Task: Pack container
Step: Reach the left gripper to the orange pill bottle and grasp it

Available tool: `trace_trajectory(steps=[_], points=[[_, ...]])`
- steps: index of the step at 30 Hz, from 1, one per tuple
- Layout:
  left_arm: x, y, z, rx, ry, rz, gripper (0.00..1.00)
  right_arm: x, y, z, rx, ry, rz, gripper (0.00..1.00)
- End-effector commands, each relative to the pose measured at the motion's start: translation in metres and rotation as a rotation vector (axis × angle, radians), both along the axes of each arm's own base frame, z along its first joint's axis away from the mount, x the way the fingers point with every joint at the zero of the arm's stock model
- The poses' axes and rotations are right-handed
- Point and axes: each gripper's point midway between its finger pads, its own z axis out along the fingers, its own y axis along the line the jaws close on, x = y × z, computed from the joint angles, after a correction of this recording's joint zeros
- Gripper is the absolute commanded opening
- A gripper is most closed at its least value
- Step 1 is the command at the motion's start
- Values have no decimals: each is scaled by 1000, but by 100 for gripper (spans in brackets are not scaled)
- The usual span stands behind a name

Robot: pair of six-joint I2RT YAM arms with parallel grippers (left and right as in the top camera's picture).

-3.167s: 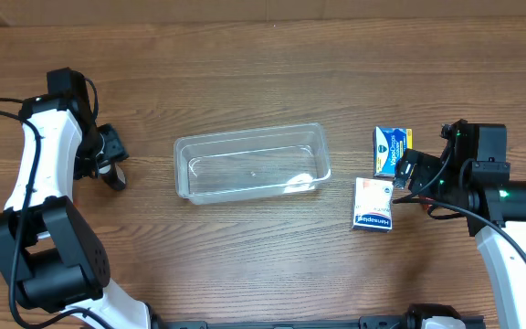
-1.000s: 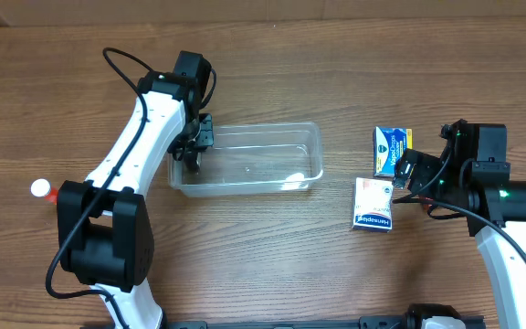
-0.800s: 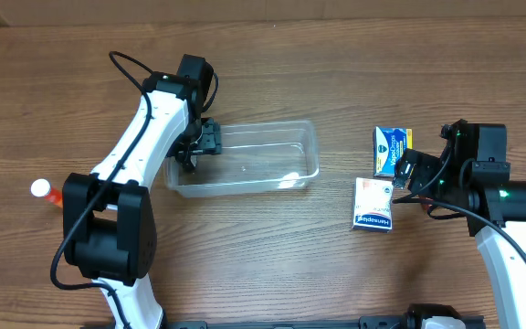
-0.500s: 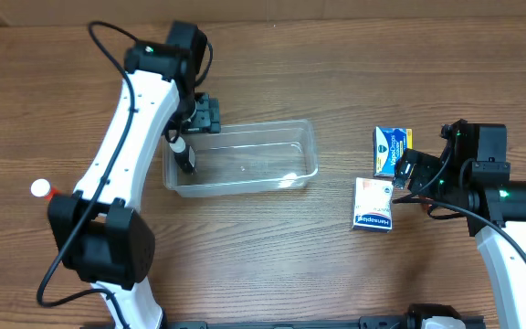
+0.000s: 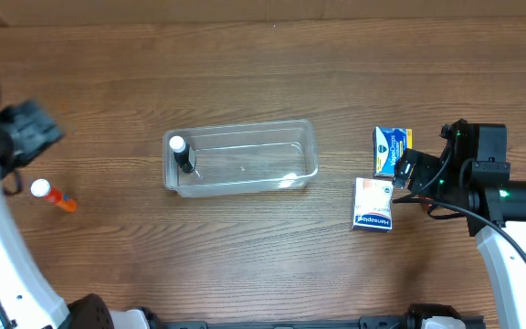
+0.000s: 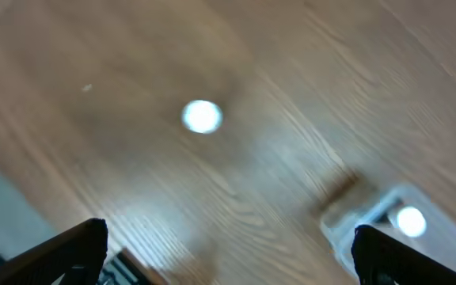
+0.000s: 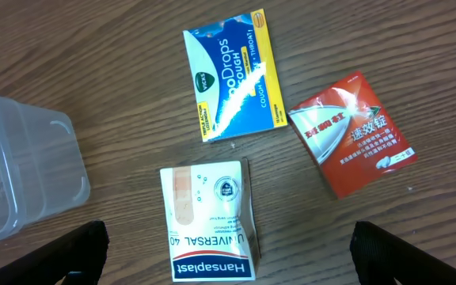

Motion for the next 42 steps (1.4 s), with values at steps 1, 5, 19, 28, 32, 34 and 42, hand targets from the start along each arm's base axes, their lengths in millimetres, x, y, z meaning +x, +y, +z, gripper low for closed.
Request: trace_trajectory(steps=[1,5,19,28,32,34,42], points=[[-17,29,-24,-39,41,124,100,6,-1,14,2,-43,-8,100],[-20,52,-84,-89,106,160,100,6,-1,14,3,-43,-8,100],[11,63,-220,-266,308,63,95,6,0,14,9,-43,-4,100],[10,63,-230,-282,334,64,47,6,0,14,9,-43,-4,100],[11,63,-230,-280,331,64,28,6,0,14,9,-42,-4,100],[11,63,-229,-281,330,64,25,6,0,14,9,-43,-4,100],[24,45,-186,-271,236,12,4,6,0,14,8,-43,-5,100]])
